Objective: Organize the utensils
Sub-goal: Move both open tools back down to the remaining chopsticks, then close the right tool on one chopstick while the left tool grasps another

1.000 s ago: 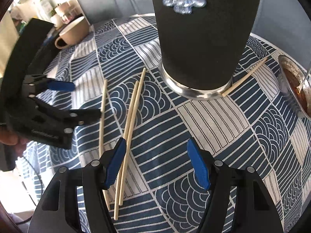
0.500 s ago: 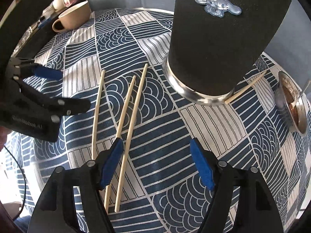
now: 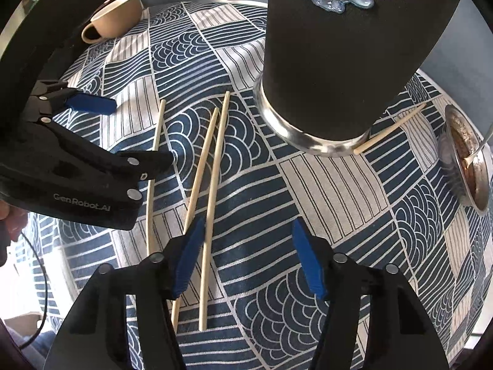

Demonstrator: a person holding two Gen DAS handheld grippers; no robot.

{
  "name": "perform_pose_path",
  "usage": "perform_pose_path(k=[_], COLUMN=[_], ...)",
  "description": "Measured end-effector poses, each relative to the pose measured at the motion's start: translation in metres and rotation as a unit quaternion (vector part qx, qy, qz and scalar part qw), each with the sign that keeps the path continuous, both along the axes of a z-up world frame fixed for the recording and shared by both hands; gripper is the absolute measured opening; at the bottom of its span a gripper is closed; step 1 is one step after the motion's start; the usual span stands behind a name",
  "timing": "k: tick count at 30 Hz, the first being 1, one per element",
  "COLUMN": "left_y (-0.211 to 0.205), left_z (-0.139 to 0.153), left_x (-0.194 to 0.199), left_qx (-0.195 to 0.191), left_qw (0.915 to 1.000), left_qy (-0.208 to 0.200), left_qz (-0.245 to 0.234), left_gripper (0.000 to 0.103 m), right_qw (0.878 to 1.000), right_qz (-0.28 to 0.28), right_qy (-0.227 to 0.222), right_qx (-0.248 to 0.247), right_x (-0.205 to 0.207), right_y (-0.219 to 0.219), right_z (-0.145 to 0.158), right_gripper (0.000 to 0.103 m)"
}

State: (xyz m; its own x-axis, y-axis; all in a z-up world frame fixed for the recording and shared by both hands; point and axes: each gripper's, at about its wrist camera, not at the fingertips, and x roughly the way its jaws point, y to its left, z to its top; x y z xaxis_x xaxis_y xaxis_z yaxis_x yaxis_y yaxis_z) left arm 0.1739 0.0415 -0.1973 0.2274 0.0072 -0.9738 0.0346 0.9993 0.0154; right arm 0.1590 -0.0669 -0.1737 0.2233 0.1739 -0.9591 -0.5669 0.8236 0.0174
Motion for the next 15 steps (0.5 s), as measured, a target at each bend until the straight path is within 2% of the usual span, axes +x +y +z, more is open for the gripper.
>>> perform_pose_path(k=[1, 6, 9, 15], left_y=[-0.001, -0.009, -0.012, -0.025], left_z=[0.000, -0.001, 0.002, 0.011], left_x=[0.001, -0.006, -0.019, -0.027], left_qx=[0.000, 0.001, 0.001, 0.000], left_qw=[1.0000, 1.0000, 0.9999, 0.9994], left_qy=[0.000, -0.005, -0.001, -0.005], left_qz=[0.001, 0.000, -0.012, -0.034], left_gripper=[0.098, 0.098, 0.095, 0.083], right_qw=[1.000, 1.000, 1.000, 0.999], right_qz=[-0.003, 0.003, 0.013, 0.025], right_qy=[0.003, 0.009, 0.009, 0.013], right_qx=[-0.001, -0.007, -0.011, -0.027], right_x=[0.000, -0.002, -0.006, -0.007], right_y=[-0.001, -0.008, -0.012, -0.014], right_z=[0.001, 0.005, 0.006, 0.006], right_gripper=[0.051, 0.026, 0.016, 0.007])
